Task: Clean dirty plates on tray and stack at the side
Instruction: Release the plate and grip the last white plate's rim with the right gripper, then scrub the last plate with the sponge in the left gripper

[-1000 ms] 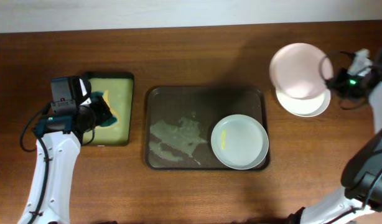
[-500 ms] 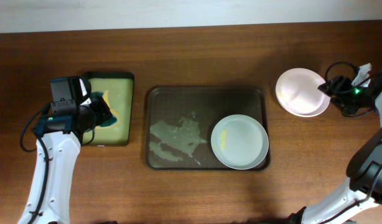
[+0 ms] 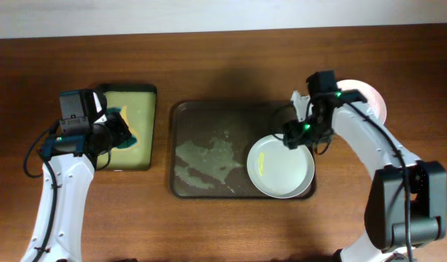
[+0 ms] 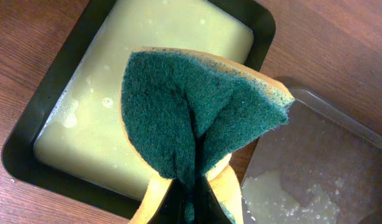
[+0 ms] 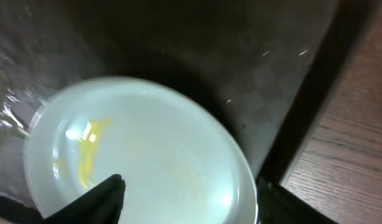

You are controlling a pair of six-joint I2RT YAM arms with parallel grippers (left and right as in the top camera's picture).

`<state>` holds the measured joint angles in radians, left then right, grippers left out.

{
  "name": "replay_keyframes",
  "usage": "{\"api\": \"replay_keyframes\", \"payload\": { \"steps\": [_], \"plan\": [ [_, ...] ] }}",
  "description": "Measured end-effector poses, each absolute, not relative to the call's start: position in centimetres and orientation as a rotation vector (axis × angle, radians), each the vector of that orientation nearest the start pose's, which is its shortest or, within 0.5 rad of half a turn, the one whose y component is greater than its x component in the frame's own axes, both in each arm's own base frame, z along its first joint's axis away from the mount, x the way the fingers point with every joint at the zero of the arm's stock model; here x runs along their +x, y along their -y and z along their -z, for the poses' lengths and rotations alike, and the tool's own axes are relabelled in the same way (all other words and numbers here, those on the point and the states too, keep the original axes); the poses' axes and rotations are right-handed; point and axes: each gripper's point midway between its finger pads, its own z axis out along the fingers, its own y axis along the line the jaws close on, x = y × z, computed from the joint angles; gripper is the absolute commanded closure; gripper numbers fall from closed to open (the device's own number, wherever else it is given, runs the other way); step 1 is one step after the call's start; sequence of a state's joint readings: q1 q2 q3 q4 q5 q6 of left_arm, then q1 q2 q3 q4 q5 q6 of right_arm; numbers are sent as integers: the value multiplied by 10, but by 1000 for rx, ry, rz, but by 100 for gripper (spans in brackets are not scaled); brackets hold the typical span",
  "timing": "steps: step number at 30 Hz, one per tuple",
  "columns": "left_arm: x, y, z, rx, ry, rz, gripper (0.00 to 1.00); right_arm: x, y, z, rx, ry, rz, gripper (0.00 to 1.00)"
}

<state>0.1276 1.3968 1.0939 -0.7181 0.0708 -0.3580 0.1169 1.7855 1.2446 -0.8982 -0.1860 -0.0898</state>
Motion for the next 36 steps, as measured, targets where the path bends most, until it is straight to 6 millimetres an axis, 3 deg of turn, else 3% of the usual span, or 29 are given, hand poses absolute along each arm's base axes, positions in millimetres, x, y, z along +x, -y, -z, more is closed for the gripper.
{"api": "replay_keyframes", "payload": {
  "steps": [5,8,12,13,15,16,21,24,27,30,32,35,36],
  "plan": [
    [353,-33,-148,-600,-2528,176,100,338,-66,-39,-351,-2988,-210,30],
    [353,-33,-148,-600,-2528,176,100,325,-65,-21,-362,-3049,-215,37],
    [353,-33,-148,-600,-2528,176,100,312,-67,-11,-357,-3083,-249,39],
    [353,-33,-148,-600,-2528,176,100,309,-70,-9,-355,-3089,-282,39],
    [353,-33,-148,-599,-2528,176,99,309,-85,-12,-361,-3065,-404,29],
    [353,-33,-148,-600,-2528,176,99,308,-89,-12,-334,-3069,-428,23],
    [353,-33,-148,-600,-2528,176,99,282,-88,-16,-12,-3232,-405,25],
    [353,-33,-148,-600,-2528,176,99,273,-73,-12,116,-3283,-265,40],
    [353,-33,-148,-600,-2528,176,99,273,-68,-4,196,-3268,-208,47],
    [353,-33,-148,-600,-2528,176,99,277,-66,-2,223,-3249,-188,71],
    [353,-33,-148,-600,-2528,176,100,278,-66,-1,232,-3241,-187,93],
    [354,-29,-149,-591,-2529,206,100,287,-73,-2,228,-3207,-253,96],
    [354,-26,-149,-583,-2530,233,100,302,-87,-5,207,-3139,-381,96]
  ]
}}
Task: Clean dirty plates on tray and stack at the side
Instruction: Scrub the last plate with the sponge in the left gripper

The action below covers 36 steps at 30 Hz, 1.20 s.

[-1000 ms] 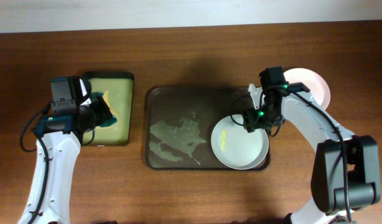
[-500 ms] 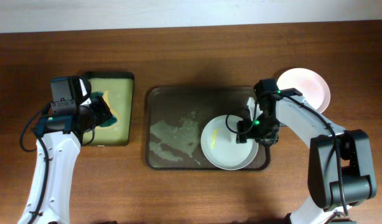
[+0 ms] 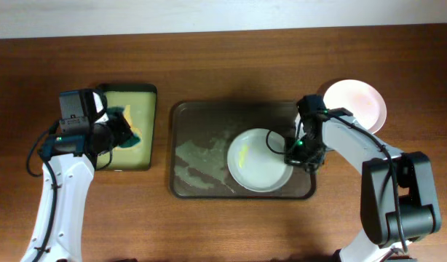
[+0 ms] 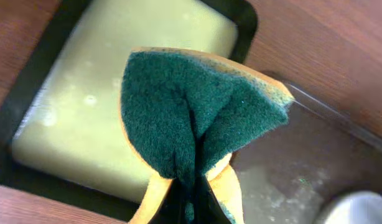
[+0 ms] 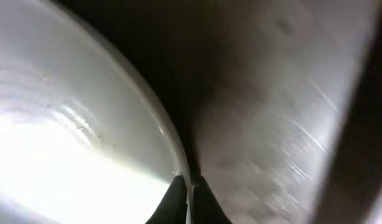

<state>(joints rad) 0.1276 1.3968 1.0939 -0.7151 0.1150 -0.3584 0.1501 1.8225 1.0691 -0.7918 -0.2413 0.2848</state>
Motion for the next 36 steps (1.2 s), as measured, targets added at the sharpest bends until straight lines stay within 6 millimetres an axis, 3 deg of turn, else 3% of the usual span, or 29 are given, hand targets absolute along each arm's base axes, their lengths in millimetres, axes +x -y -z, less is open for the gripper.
{"api": "replay_keyframes", "payload": {
  "steps": [4,8,12,14,15,16,21,22,24,29,36],
  "plan": [
    [358,8,-144,-493,-2569,382,100,333,-121,-12,111,-2980,-601,96],
    [369,79,-123,-264,-2636,529,100,348,-173,-18,-85,-2856,-619,96],
    [367,141,-100,-112,-2688,613,100,362,-185,-22,-101,-2783,-582,96],
    [366,157,-92,-75,-2701,627,100,361,-183,-20,-94,-2791,-566,95],
    [363,170,-81,-35,-2725,635,100,354,-180,-17,-74,-2826,-553,83],
    [362,181,-77,-1,-2725,646,100,350,-178,-15,-53,-2849,-543,78],
    [361,187,-78,22,-2716,644,100,343,-171,-11,-33,-2894,-498,77],
    [361,187,-78,22,-2717,644,100,342,-170,-11,-30,-2898,-487,80],
    [361,188,-78,21,-2718,646,100,342,-167,-10,-29,-2901,-466,96],
    [354,201,-76,62,-2728,648,100,345,-168,-8,-23,-2903,-459,96],
    [340,227,-35,26,-2835,657,100,347,-168,-8,-24,-2902,-461,96]
  ]
}}
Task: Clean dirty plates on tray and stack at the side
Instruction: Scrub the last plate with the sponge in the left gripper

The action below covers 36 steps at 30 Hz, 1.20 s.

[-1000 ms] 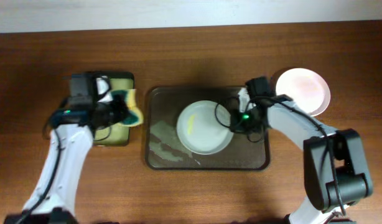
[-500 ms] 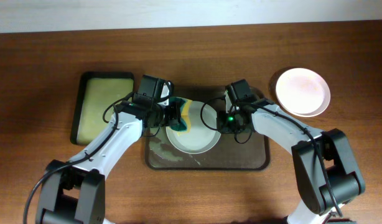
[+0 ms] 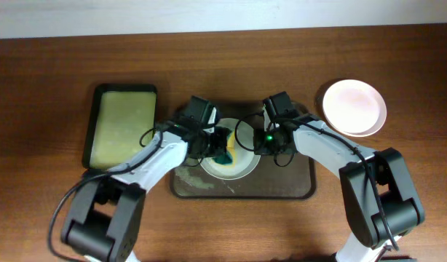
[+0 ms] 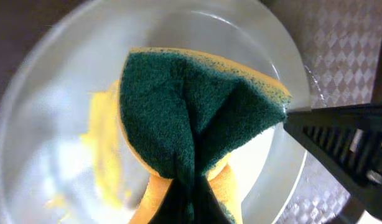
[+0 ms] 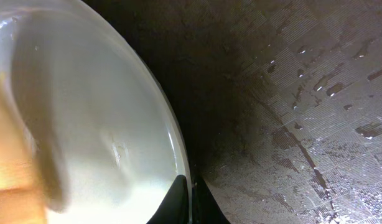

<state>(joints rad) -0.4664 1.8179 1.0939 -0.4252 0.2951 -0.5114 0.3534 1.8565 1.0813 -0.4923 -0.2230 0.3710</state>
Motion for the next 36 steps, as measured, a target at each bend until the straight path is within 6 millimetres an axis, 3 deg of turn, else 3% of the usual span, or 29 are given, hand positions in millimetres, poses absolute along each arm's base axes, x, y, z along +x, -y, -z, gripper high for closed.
{"api": "replay_keyframes", "payload": {
  "steps": [6,10,13,17,21,24,29,33,36],
  "plan": [
    [340,232,-22,-4,-2848,637,100,347,-168,-7,-24,-2900,-459,96],
    [348,212,-17,-8,-2824,385,100,348,-169,-7,-25,-2897,-460,96],
    [363,184,-18,9,-2761,130,100,349,-169,-7,-26,-2896,-465,96],
    [379,155,-34,38,-2680,-139,100,350,-175,-8,-37,-2888,-484,96],
    [399,151,-59,11,-2599,-171,100,350,-175,-7,-27,-2892,-477,96],
    [399,168,-70,0,-2617,11,100,350,-174,-7,-25,-2892,-473,96],
    [378,219,-59,41,-2725,374,100,350,-174,-7,-26,-2892,-473,96],
    [360,237,-22,81,-2840,434,100,350,-173,-7,-24,-2894,-466,96],
    [363,232,-20,70,-2842,388,100,350,-173,-7,-23,-2894,-466,96]
  ]
}}
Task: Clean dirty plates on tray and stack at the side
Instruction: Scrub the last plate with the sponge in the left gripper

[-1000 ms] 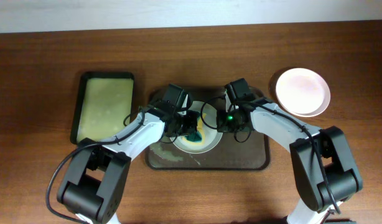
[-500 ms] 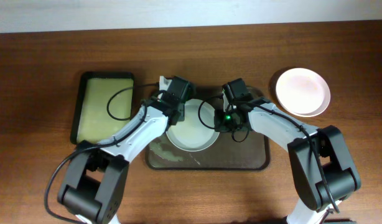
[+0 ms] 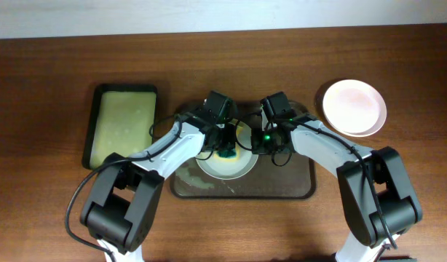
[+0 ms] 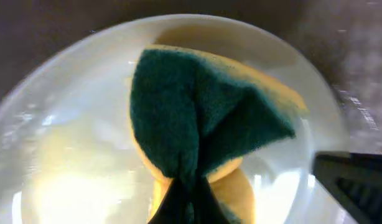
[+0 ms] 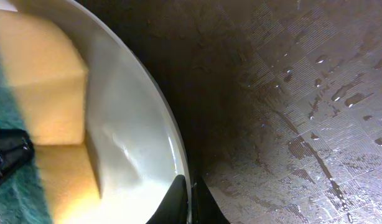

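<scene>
A white plate (image 3: 212, 166) with yellow smears lies in the dark tray (image 3: 296, 183) at the table's middle. My left gripper (image 3: 225, 148) is shut on a folded green-and-yellow sponge (image 4: 203, 118), which presses on the plate (image 4: 73, 124) inside. My right gripper (image 5: 190, 198) is shut on the plate's right rim (image 5: 169, 127), pinching it between its fingers. The sponge (image 5: 48, 68) shows in the right wrist view too. A clean pink-white plate (image 3: 354, 107) rests on the table at the right.
A dark basin of soapy yellowish water (image 3: 124, 124) stands to the left of the tray. The tray's floor (image 5: 303, 99) is wet and patterned. Brown wooden table (image 3: 49, 65) lies all around.
The left gripper and its sponge have shifted a little right on the plate, nearer the rim held by the right gripper. The yellow smear looks more spread out. The right gripper holds where it was.
First the left gripper held the sponge over the soapy basin while the right gripper, open, hovered by the plate at the tray's right. Then the right was shut on the plate's rim. Later the plate lay mid-tray with the sponge on it, as now.
</scene>
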You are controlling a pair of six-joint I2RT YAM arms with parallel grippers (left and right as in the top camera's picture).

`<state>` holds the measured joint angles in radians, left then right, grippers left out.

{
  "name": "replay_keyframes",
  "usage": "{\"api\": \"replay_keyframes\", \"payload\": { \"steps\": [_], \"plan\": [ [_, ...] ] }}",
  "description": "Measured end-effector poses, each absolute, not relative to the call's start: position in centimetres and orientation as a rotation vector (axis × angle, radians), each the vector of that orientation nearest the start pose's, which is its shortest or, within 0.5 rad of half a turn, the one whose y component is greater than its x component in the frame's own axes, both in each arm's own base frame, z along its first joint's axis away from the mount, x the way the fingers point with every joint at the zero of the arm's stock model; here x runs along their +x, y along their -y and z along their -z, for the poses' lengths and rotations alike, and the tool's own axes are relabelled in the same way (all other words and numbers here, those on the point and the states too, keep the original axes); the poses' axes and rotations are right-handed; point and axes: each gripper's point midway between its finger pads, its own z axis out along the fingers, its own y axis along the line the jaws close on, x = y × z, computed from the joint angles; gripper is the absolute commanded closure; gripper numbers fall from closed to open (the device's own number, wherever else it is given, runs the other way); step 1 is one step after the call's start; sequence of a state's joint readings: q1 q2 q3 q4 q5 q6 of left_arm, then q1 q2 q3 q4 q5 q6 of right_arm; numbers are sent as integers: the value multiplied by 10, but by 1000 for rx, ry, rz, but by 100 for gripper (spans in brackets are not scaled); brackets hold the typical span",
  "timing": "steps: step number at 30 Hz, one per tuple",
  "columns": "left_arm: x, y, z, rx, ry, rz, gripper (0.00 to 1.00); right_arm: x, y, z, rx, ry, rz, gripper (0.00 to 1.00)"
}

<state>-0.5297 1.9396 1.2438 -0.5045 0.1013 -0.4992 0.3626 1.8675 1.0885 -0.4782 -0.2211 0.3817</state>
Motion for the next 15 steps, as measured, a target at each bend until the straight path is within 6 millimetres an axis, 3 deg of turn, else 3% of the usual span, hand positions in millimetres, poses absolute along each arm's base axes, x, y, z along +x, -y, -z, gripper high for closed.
{"api": "replay_keyframes", "payload": {
  "steps": [2,7,11,15],
  "plan": [
    [367,221,-20,58,-2826,271,100,350,-173,-7,-24,-2894,-465,96],
    [377,163,-22,-19,-2770,-153,100,350,-174,-7,-25,-2892,-474,96],
    [380,140,-33,-35,-2739,-325,100,347,-187,-9,-63,-2889,-533,96],
    [395,123,-56,-97,-2667,-389,100,348,-181,-11,-74,-2902,-489,96]
  ]
}}
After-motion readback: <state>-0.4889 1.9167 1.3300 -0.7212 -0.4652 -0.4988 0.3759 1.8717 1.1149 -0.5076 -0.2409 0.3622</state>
